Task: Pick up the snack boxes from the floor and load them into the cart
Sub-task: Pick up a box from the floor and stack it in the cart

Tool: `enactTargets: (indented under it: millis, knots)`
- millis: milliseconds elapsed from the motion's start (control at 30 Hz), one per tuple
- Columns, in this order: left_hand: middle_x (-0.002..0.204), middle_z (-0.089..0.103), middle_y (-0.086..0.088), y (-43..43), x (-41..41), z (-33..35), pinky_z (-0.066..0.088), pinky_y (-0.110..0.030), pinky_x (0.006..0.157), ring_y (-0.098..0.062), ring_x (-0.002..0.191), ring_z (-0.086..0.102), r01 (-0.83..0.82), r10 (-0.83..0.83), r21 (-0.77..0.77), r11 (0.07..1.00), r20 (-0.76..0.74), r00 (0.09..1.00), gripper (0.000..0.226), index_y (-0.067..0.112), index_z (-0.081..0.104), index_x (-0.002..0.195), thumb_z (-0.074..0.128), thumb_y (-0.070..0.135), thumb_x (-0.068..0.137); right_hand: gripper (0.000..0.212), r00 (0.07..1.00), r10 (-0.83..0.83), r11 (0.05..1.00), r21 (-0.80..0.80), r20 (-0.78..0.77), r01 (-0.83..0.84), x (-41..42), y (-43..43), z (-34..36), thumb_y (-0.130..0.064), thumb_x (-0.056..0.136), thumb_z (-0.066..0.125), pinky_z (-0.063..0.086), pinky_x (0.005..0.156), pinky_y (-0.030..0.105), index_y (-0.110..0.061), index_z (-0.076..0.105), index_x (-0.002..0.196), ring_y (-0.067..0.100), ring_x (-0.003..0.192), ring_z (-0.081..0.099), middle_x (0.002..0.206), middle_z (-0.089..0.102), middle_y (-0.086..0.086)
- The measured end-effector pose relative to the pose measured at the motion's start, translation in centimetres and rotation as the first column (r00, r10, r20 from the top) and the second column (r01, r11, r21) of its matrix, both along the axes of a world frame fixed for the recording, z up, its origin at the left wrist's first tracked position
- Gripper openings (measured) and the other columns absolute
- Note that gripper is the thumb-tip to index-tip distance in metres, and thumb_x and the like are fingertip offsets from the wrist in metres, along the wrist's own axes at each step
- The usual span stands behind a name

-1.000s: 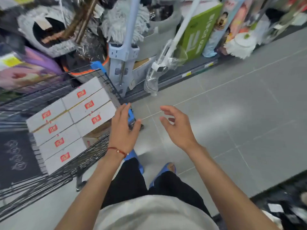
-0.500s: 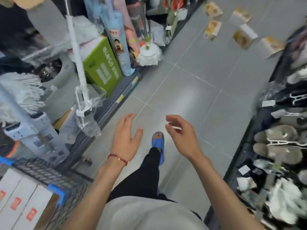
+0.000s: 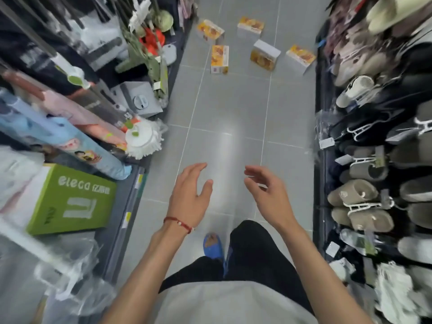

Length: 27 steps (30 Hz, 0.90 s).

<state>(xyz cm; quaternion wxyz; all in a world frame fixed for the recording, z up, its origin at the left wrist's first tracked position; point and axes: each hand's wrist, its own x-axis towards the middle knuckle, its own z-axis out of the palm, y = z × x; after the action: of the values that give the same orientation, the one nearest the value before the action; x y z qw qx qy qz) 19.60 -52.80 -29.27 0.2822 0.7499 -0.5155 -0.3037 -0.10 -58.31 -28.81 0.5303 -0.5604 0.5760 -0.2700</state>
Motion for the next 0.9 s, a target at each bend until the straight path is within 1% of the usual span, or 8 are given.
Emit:
enactTargets:
  millis: [167,267,367,433,500,700,767,900]
  knots:
    - [0.139,0.054,0.0,-11.6,1.8,-0.6,0.033,-0.027,0.112,-0.018,0.131,0.048,0.085,-0.086,0.04,0.996,0.003,0.996,0.04,0.017,0.055,0.137,0.059,0.02,0.098,0.026,0.997,-0.07,0.997,0.029,0.044,0.069,1.0,-10.4,-1.2,-0.011,0.1,0.064,0.048,0.084,0.008,-0.026,0.069,0.121,-0.005,0.102,0.066,0.118,0.072,-0.009]
    - [0.138,0.055,0.0,-19.6,2.8,-1.0,0.035,-0.029,0.112,-0.019,0.13,0.05,0.087,-0.087,0.056,0.995,0.007,0.996,0.039,0.017,0.056,0.136,0.06,0.018,0.097,0.026,0.992,-0.096,0.994,0.052,0.077,0.092,1.9,-18.4,-1.8,-0.01,0.1,0.063,0.047,0.084,0.007,-0.028,0.068,0.119,-0.005,0.101,0.066,0.118,0.072,-0.008]
    - [0.137,0.057,-0.001,-27.5,3.2,-0.7,0.038,-0.034,0.111,-0.019,0.127,0.052,0.057,-0.056,0.087,0.995,-0.011,0.998,0.039,0.015,0.057,0.136,0.06,0.017,0.097,0.026,0.992,-0.104,0.991,0.087,0.073,0.097,2.4,-26.3,-1.8,-0.01,0.101,0.063,0.048,0.082,0.007,-0.022,0.069,0.123,-0.002,0.102,0.067,0.117,0.072,-0.007]
    - [0.136,0.057,0.001,-32.6,3.4,0.0,0.041,-0.038,0.11,-0.018,0.124,0.053,0.029,-0.026,0.078,0.997,-0.041,0.999,0.038,0.016,0.058,0.136,0.059,0.017,0.098,0.026,0.994,-0.087,0.992,0.094,0.061,0.081,2.8,-31.5,-1.4,-0.011,0.101,0.062,0.049,0.079,0.008,-0.021,0.069,0.123,0.002,0.103,0.067,0.117,0.072,-0.008]
    - [0.134,0.056,0.002,-37.7,3.7,0.5,0.041,-0.037,0.109,-0.016,0.124,0.052,0.006,-0.001,0.07,0.998,-0.067,0.998,0.037,0.017,0.058,0.135,0.059,0.017,0.098,0.026,0.998,-0.05,0.994,0.1,0.041,0.045,3.2,-36.8,-1.2,-0.012,0.1,0.062,0.048,0.077,0.007,-0.022,0.069,0.123,0.003,0.1,0.067,0.116,0.072,-0.008]
    - [0.134,0.057,0.003,-51.5,6.6,0.2,0.043,-0.034,0.106,-0.011,0.12,0.053,-0.044,0.048,0.049,0.998,-0.087,0.995,0.036,0.016,0.059,0.135,0.06,0.018,0.098,0.027,1.0,-0.011,0.996,0.087,0.009,0.01,5.5,-51.3,-0.6,-0.01,0.099,0.064,0.047,0.079,0.007,-0.021,0.069,0.123,-0.007,0.09,0.066,0.112,0.073,-0.009]
    - [0.133,0.056,0.003,-56.2,8.0,-0.7,0.043,-0.034,0.107,-0.009,0.119,0.052,-0.06,0.066,0.055,0.997,-0.1,0.993,0.036,0.017,0.059,0.135,0.059,0.019,0.099,0.027,1.0,0.006,0.996,0.089,-0.002,-0.006,6.8,-56.2,-1.0,-0.011,0.099,0.064,0.048,0.083,0.011,-0.02,0.069,0.124,-0.006,0.093,0.067,0.112,0.074,-0.009]
    - [0.136,0.056,0.002,-66.7,11.0,-2.4,0.042,-0.032,0.108,-0.012,0.124,0.052,-0.072,0.08,0.062,0.995,-0.131,0.988,0.037,0.016,0.058,0.136,0.058,0.022,0.099,0.028,0.999,0.033,0.998,0.062,-0.031,-0.031,10.0,-67.1,-1.8,-0.012,0.1,0.063,0.05,0.082,0.009,-0.021,0.069,0.125,-0.002,0.098,0.067,0.113,0.073,-0.009]
